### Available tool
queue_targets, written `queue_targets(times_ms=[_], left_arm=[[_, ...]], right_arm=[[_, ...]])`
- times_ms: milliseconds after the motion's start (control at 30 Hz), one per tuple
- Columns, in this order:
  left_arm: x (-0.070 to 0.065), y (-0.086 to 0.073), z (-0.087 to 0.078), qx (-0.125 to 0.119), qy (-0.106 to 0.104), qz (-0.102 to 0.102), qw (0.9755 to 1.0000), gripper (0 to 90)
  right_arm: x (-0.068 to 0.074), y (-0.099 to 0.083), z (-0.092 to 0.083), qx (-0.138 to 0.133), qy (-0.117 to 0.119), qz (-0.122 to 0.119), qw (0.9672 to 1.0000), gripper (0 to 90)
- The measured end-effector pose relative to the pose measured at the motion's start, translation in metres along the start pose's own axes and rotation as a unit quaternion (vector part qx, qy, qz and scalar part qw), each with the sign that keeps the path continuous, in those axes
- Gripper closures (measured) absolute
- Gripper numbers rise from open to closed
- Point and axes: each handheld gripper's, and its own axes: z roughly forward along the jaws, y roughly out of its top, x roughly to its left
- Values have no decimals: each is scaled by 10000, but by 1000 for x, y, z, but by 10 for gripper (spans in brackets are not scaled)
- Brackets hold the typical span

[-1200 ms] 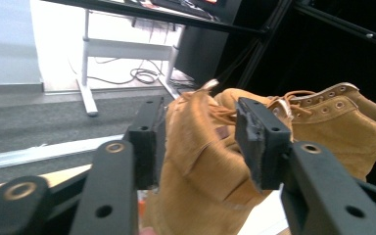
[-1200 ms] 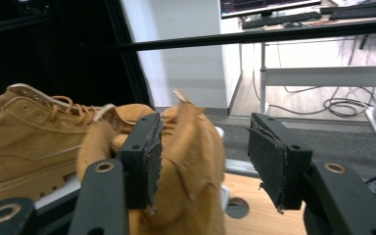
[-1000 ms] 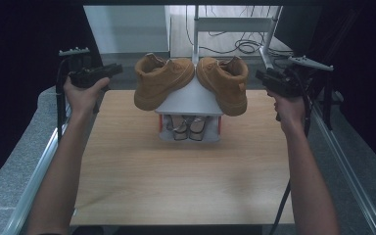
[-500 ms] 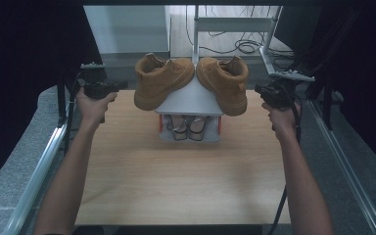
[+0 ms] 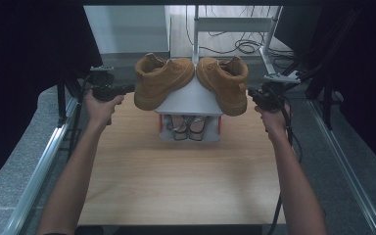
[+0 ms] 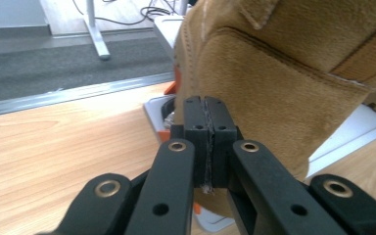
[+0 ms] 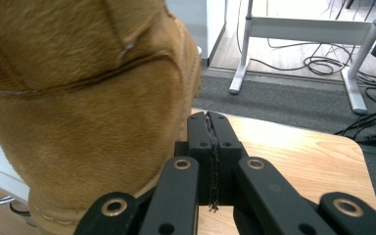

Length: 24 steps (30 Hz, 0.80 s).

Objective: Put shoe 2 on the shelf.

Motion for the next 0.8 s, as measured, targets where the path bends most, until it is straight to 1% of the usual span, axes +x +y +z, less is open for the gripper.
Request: queue_targets(times_ms=[67, 100, 167, 233, 367, 400, 433, 467, 500, 533, 567, 600, 700, 800], left_arm=[[-2, 1, 0, -16, 0, 7, 10000, 895], [-3, 2, 1, -25, 15, 13, 10000, 895], [-5, 3, 1, -41, 52, 15, 10000, 895], [-6, 3, 1, -76, 30, -26, 10000, 896], [-8, 4, 1, -102, 55, -45, 9999, 897], [-8, 4, 1, -103, 32, -51, 9999, 897], [-8, 4, 2, -112, -117, -117, 9998, 897], [-9, 4, 2, -110, -212, -165, 9996, 897], [-12, 4, 2, -126, -147, -128, 9997, 897], [-14, 5, 2, -108, -22, -25, 9999, 897], [-16, 6, 3, -92, 19, 6, 10000, 897], [-16, 6, 3, -96, 11, -2, 10000, 897], [-15, 7, 2, -117, -28, -36, 9999, 898], [-15, 8, 2, -147, -122, -136, 9997, 898]], right_arm=[[5, 0, 3, -1, 14, -89, 10000, 888], [7, 0, 4, -23, -61, -148, 9999, 888], [9, 1, 4, -49, -103, -140, 9998, 889], [9, 1, 4, -61, -104, -130, 9998, 889], [13, 1, 4, -78, -40, -109, 9999, 889], [14, 1, 4, -95, -18, -144, 9998, 890], [16, 1, 4, -95, -5, -151, 9998, 890], [18, 2, 4, -100, 14, -167, 9998, 890], [19, 2, 5, -100, 41, -182, 9998, 889], [20, 2, 5, -94, 68, -203, 9997, 889], [21, 2, 6, -109, 67, -202, 9997, 890], [22, 2, 6, -115, 41, -227, 9997, 889], [23, 3, 7, -129, 72, -164, 9998, 890], [24, 3, 8, -146, 89, -140, 9998, 890]])
